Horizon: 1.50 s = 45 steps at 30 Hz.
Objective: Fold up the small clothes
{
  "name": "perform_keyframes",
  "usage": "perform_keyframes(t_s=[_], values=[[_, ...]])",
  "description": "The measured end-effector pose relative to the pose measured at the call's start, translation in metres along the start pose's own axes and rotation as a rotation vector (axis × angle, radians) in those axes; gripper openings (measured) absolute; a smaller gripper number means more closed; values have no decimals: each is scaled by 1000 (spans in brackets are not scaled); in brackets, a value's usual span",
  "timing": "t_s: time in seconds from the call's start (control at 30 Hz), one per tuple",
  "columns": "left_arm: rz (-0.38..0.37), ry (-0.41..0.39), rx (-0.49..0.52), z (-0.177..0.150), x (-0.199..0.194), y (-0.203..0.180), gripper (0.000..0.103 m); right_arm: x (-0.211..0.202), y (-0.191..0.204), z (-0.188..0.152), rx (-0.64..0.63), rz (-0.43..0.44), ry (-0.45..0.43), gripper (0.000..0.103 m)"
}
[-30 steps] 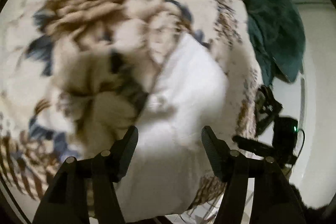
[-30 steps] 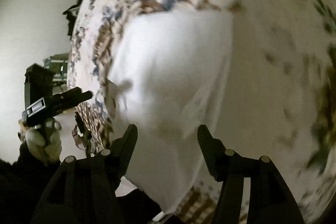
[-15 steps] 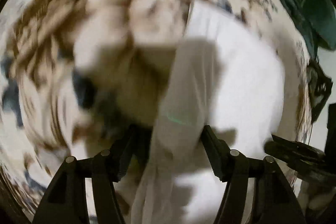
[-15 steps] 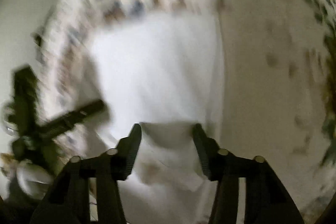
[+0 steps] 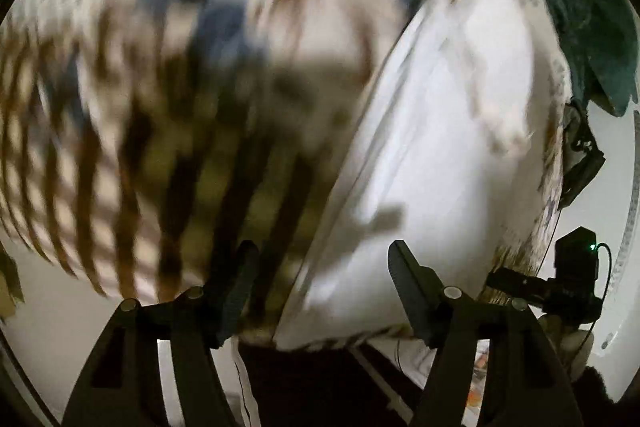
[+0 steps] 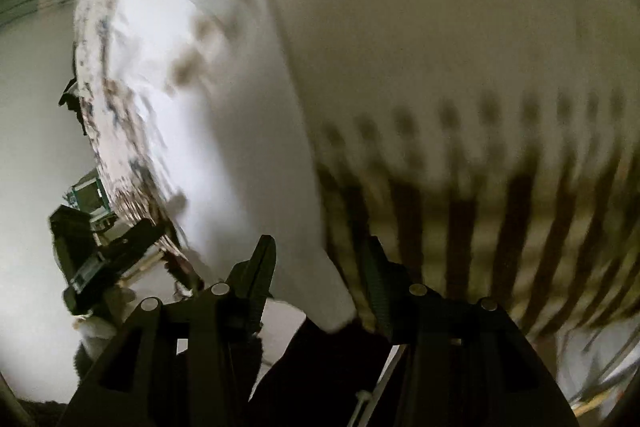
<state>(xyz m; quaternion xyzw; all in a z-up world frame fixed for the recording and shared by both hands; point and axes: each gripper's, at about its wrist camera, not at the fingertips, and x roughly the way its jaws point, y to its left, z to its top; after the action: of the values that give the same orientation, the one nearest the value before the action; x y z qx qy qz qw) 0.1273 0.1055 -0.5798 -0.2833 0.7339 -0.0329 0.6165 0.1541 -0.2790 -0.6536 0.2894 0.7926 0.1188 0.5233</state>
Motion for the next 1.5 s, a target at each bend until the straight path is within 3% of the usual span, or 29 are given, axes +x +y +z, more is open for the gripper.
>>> perform_keyframes(t_s=[0.2,0.37,0.43,0.5,0.57,0.6,0.77,0.9,1.1,1.27,1.33,1.43,1.47,1.5], values=[[-31,89,62,-28,40,3,65,49,-16,-28,20,90,63,48],[-30,55,58,-34,44,-5,62,67,-17,-31,45,135,44,48],[-50,36,66,-39,47,-14,45,69,-17,-33,65,170,36,48],[-59,24,64,-43,43,-10,9,68,-21,-37,65,178,31,46],[-91,5,56,-48,35,-7,5,65,-19,-40,54,172,17,15],[-96,-3,55,-50,31,-5,4,64,-17,-42,47,174,16,11],[-171,-44,29,-57,1,-13,4,41,-2,-53,17,198,-16,8],[-262,-92,-22,-44,-33,-25,4,7,13,-52,-4,248,-55,8],[-367,-193,-8,30,-73,-79,4,-53,65,-11,-52,307,-170,8],[-388,-281,29,135,-82,-115,4,-94,106,76,-122,287,-312,8],[-400,-272,21,176,-74,-118,6,-103,120,121,-123,295,-362,8],[-438,-268,-70,232,-62,-107,11,-108,130,174,-85,300,-414,14],[-444,-273,-82,238,-63,-105,24,-115,129,187,-66,316,-429,28],[-446,-282,-89,242,-66,-101,52,-120,130,195,-45,326,-447,40]])
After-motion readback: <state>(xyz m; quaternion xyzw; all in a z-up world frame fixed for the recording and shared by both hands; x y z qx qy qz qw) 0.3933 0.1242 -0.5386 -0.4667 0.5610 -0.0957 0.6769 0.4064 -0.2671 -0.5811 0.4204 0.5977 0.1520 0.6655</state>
